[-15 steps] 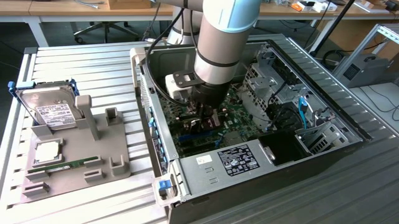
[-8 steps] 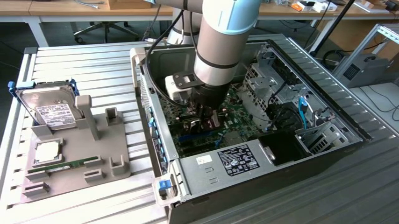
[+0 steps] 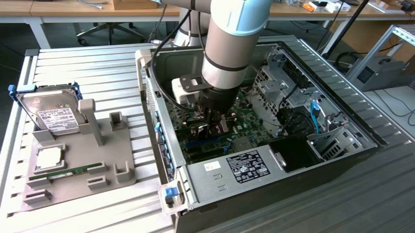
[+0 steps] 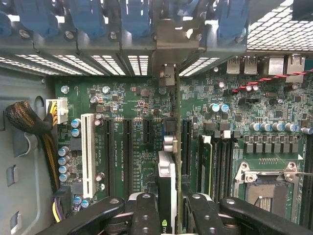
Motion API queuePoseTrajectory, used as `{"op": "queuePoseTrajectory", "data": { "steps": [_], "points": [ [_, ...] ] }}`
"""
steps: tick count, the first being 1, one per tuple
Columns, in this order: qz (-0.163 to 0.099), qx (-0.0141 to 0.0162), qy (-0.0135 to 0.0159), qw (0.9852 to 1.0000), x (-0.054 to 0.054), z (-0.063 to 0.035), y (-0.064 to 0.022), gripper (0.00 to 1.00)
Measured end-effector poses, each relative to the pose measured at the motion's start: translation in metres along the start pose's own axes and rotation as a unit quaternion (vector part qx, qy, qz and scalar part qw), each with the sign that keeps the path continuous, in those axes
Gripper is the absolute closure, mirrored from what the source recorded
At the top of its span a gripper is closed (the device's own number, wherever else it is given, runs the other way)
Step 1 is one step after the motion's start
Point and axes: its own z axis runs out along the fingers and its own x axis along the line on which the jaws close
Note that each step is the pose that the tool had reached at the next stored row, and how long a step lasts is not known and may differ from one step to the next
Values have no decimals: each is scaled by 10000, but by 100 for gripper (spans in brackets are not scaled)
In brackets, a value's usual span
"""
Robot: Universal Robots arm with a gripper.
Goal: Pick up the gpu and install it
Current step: 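Insert the gpu into the slot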
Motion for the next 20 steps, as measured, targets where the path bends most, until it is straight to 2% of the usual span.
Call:
{"op": "queuePoseTrajectory", "data": {
  "steps": [20],
  "points": [
    [147,5,5,9999,1,-10,3,73]
  ]
}}
